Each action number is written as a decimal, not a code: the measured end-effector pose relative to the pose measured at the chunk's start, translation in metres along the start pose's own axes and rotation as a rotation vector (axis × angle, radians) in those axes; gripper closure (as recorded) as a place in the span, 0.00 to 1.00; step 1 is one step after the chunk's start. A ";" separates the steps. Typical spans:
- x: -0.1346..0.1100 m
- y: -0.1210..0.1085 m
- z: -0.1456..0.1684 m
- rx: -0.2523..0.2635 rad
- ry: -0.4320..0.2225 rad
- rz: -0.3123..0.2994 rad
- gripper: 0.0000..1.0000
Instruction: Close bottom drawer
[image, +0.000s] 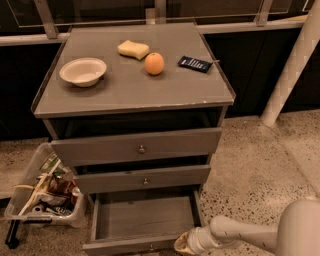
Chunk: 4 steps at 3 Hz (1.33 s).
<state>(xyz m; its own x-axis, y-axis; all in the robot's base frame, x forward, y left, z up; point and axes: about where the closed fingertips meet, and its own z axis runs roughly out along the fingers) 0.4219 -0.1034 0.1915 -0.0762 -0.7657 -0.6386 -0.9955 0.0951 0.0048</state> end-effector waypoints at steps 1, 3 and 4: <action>0.019 0.003 -0.001 0.015 0.014 0.060 0.84; 0.047 -0.004 0.001 0.029 0.005 0.144 0.59; 0.047 -0.004 0.001 0.029 0.005 0.144 0.36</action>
Offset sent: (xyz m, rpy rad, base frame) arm 0.0086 -0.0643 -0.0515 0.0135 0.1191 -0.2223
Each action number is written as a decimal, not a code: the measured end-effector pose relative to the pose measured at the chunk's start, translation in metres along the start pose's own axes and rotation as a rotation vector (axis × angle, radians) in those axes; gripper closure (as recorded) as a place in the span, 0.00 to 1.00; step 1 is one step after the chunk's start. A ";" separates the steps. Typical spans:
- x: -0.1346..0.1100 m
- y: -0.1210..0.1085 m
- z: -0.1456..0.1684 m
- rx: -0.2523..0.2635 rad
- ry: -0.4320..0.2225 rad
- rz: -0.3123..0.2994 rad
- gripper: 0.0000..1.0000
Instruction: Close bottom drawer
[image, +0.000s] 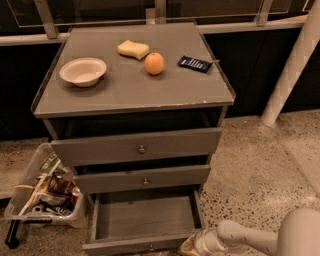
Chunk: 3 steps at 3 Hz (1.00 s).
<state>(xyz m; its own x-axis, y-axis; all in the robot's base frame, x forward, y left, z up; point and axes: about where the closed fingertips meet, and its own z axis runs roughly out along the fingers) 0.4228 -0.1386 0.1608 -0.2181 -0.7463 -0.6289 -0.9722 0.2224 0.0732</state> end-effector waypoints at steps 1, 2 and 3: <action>0.000 0.000 0.000 0.000 0.000 0.000 0.12; -0.004 -0.006 0.007 -0.012 -0.041 -0.001 0.00; -0.012 -0.020 0.026 -0.029 -0.107 0.010 0.14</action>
Offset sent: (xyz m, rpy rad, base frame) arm 0.0232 0.0107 -0.0071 0.1099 -0.0072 0.0094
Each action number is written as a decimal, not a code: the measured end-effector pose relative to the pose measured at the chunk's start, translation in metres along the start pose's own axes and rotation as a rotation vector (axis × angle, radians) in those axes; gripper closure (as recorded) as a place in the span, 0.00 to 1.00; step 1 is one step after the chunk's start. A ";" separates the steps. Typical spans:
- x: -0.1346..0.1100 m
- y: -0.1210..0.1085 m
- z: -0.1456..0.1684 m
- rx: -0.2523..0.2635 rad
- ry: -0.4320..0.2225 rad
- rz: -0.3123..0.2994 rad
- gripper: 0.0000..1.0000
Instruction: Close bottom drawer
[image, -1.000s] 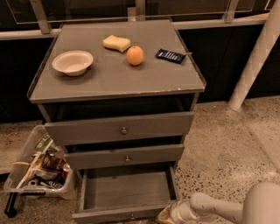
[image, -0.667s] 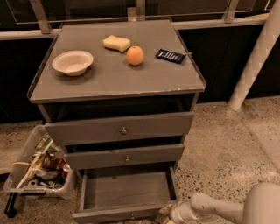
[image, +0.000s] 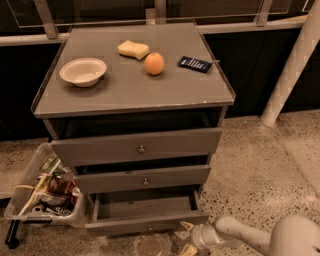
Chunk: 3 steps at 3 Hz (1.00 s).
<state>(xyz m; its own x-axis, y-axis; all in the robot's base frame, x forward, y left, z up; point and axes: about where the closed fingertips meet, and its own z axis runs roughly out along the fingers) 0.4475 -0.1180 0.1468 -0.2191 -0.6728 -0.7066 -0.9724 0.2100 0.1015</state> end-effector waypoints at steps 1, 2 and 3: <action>-0.004 -0.031 0.015 -0.002 -0.053 0.017 0.37; -0.014 -0.068 0.017 0.028 -0.068 0.010 0.61; -0.018 -0.083 0.009 0.056 -0.062 0.006 0.84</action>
Offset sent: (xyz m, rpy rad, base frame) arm 0.1231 -0.0001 -0.0014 0.0606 -0.0721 -0.0621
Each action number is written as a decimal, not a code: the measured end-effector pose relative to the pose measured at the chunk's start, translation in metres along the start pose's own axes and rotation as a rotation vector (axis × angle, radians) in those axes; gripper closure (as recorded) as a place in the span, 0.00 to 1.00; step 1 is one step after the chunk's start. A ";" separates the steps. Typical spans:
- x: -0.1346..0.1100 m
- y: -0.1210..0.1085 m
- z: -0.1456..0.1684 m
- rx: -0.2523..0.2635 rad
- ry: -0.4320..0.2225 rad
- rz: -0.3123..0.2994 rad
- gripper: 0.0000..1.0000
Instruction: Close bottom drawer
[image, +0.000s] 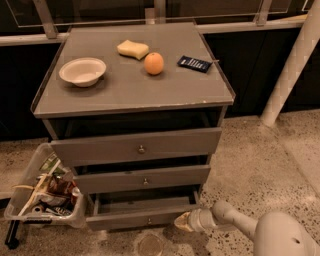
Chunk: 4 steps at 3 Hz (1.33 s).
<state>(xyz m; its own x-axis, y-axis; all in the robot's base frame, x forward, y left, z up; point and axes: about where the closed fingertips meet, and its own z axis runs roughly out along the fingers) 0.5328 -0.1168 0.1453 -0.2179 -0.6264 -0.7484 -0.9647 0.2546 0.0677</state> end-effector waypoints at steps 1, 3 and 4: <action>-0.024 -0.021 -0.015 0.067 0.031 -0.034 1.00; -0.041 -0.038 -0.023 0.113 0.059 -0.057 0.82; -0.041 -0.037 -0.023 0.113 0.059 -0.057 0.58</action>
Offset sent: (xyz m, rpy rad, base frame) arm 0.1576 0.0109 0.1226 -0.2935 -0.3070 -0.1373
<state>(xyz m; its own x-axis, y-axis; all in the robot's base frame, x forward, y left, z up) 0.5745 -0.1175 0.1887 -0.1745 -0.6835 -0.7087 -0.9535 0.2968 -0.0514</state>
